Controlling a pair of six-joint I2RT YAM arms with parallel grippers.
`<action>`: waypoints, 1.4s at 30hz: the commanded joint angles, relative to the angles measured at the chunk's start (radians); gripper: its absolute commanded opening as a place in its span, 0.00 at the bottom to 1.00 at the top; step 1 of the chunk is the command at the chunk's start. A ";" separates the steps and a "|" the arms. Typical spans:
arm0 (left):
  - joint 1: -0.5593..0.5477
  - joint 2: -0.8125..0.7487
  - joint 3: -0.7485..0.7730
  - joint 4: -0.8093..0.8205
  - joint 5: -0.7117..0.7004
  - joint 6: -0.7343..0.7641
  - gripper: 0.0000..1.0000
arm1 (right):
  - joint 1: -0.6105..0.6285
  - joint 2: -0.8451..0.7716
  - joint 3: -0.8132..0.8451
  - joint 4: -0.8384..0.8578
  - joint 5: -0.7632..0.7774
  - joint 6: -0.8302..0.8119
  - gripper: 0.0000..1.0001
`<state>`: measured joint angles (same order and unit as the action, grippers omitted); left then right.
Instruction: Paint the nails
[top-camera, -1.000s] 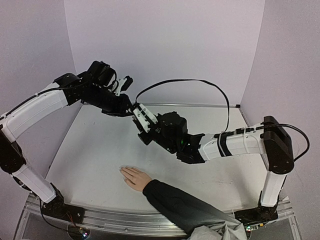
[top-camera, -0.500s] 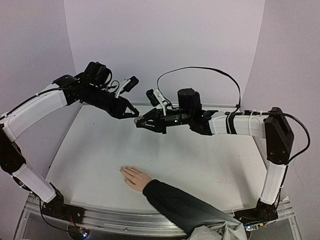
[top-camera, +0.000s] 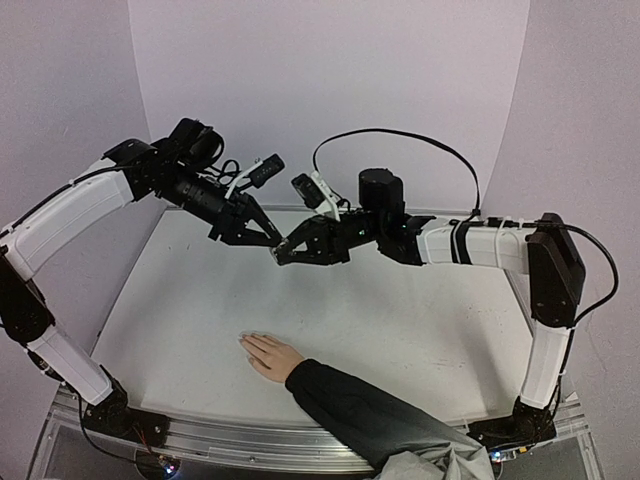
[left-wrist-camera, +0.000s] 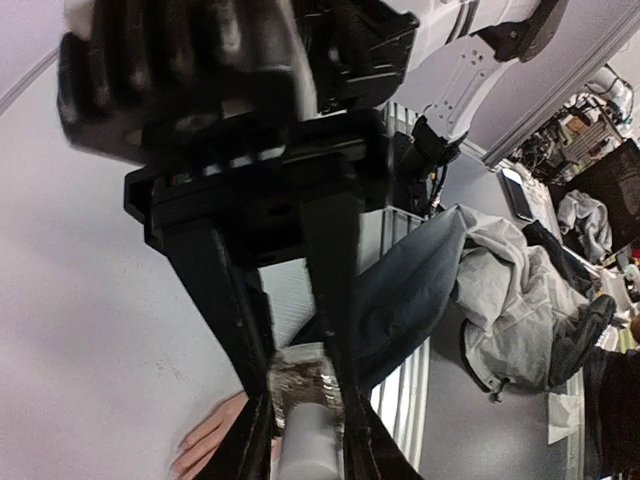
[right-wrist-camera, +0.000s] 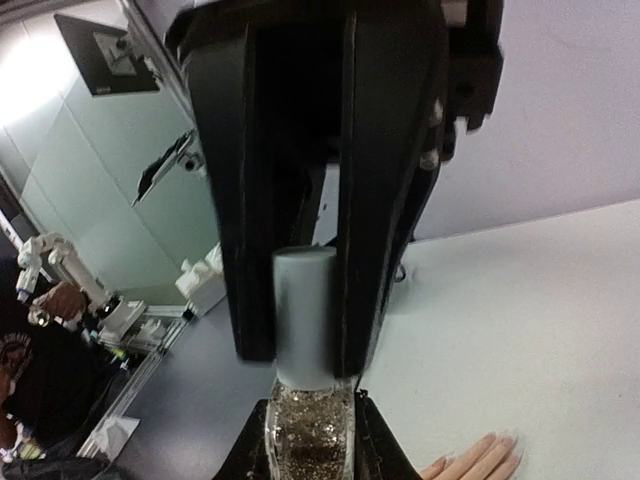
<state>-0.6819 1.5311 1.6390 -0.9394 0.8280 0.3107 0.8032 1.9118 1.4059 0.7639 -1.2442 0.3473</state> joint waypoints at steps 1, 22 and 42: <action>-0.028 -0.004 0.019 -0.030 -0.084 -0.077 0.35 | 0.020 -0.143 -0.002 0.245 0.185 -0.024 0.00; 0.013 -0.376 -0.393 0.741 -0.551 -0.861 0.84 | 0.213 -0.177 -0.055 0.087 1.494 -0.387 0.00; -0.032 -0.248 -0.308 0.810 -0.656 -0.760 0.52 | 0.288 -0.079 0.076 0.018 1.541 -0.463 0.00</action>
<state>-0.7044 1.2617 1.2697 -0.1902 0.1871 -0.4717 1.0828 1.8412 1.4227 0.7238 0.2817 -0.1059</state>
